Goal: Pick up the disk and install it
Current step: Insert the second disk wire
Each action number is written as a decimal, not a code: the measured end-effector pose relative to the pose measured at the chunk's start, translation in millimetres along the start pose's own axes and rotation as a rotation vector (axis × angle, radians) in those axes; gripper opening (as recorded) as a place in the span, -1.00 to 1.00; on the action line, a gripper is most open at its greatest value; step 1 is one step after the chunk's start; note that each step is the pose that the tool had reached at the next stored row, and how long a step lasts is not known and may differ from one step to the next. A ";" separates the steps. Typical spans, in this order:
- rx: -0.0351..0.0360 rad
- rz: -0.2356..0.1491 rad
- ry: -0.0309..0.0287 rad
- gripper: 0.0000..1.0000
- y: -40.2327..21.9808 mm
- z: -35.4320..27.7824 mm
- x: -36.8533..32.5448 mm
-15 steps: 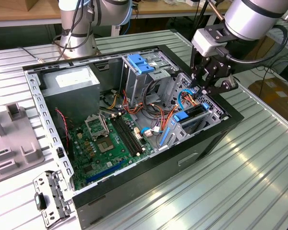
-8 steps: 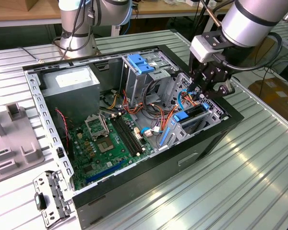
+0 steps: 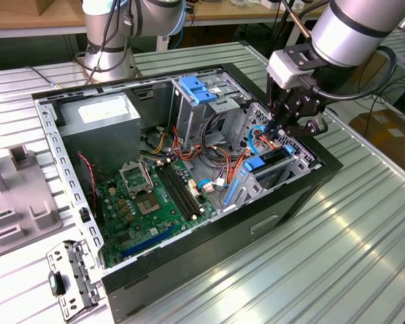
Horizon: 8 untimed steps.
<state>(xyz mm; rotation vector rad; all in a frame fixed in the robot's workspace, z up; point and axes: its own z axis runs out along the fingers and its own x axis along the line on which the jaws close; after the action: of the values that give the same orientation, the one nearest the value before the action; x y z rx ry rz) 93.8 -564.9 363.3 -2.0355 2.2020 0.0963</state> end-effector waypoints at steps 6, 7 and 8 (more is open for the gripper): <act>0.0000 0.000 0.0000 -0.58 0.0 0.5 0.1; 0.0000 0.000 0.0000 -0.58 0.0 0.6 0.1; 0.0000 0.000 0.0000 -0.58 0.0 0.7 0.1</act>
<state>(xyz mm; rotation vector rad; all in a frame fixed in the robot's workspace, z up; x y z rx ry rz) 93.8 -564.9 362.6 -2.0354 2.2021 0.0963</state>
